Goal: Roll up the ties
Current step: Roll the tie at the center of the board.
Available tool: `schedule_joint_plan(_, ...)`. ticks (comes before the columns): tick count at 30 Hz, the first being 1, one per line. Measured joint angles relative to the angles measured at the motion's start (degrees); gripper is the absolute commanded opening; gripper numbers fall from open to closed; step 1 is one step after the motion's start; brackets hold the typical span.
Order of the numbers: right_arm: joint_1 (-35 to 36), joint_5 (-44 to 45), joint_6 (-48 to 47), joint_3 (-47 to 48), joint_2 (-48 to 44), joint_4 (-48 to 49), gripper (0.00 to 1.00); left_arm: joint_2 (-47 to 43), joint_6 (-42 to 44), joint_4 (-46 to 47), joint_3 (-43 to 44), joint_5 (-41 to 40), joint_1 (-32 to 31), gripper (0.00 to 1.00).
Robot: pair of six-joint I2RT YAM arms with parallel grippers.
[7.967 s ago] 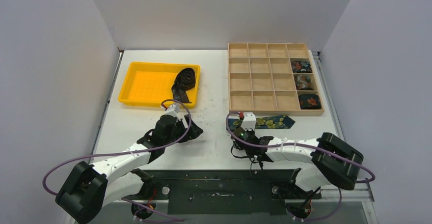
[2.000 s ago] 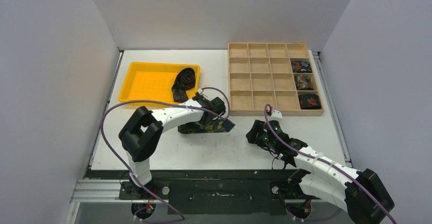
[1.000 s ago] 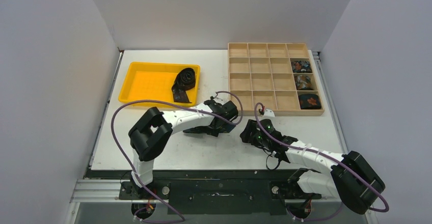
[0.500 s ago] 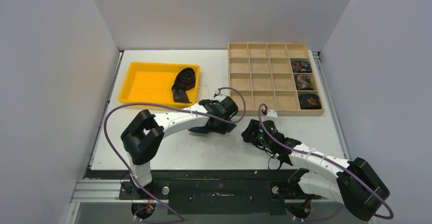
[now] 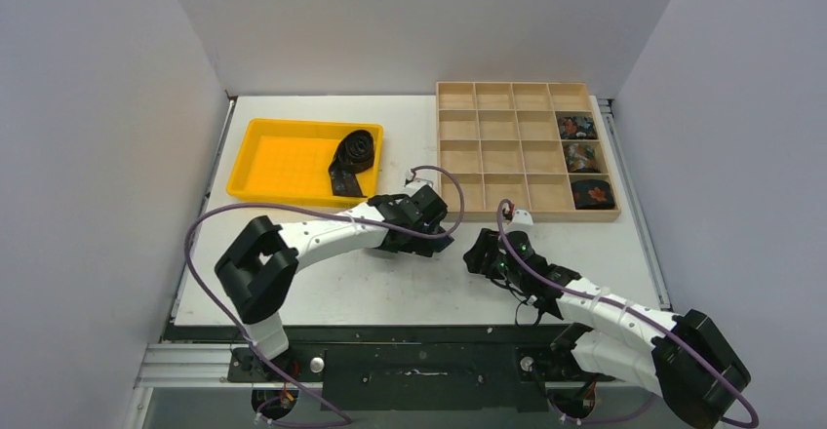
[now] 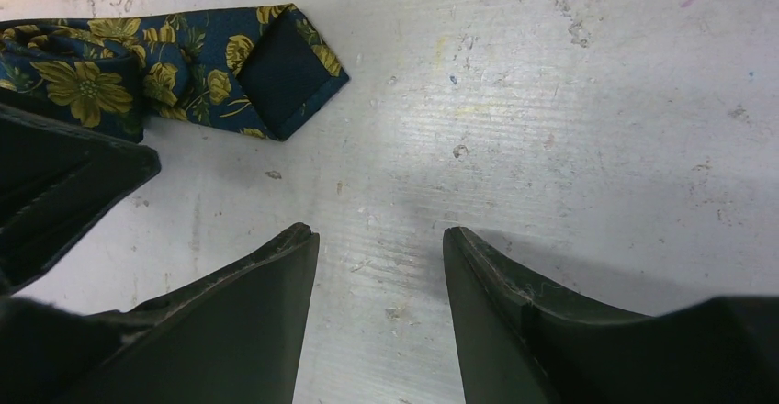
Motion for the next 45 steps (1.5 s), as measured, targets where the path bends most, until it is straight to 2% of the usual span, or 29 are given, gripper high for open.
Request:
schedule_joint_plan(11,0.0,0.0,-1.0,1.4,0.5,0.0,0.52,-12.9,-0.2,3.0,-3.3,2.5,1.4,0.85)
schedule_joint_plan(15,0.4,-0.1,-1.4,4.6,3.8,1.0,0.49,-19.6,-0.6,4.8,-8.2,2.8,1.4,0.82)
schedule_joint_plan(25,5.3,2.6,-2.8,17.5,21.2,3.2,0.39,-45.4,-6.3,11.1,-30.4,1.5,2.2,0.81)
schedule_joint_plan(31,6.3,6.2,-3.9,23.8,31.8,1.9,0.37,-56.2,-8.9,12.7,-36.5,-0.2,3.3,0.81)
schedule_joint_plan(39,5.8,10.5,-3.7,24.1,33.9,-1.0,0.35,-54.9,-9.2,15.8,-37.0,0.2,5.0,0.81)
schedule_joint_plan(45,1.0,10.7,-2.9,20.0,29.2,-3.4,0.35,-49.6,-9.2,18.9,-37.0,2.5,5.4,0.81)
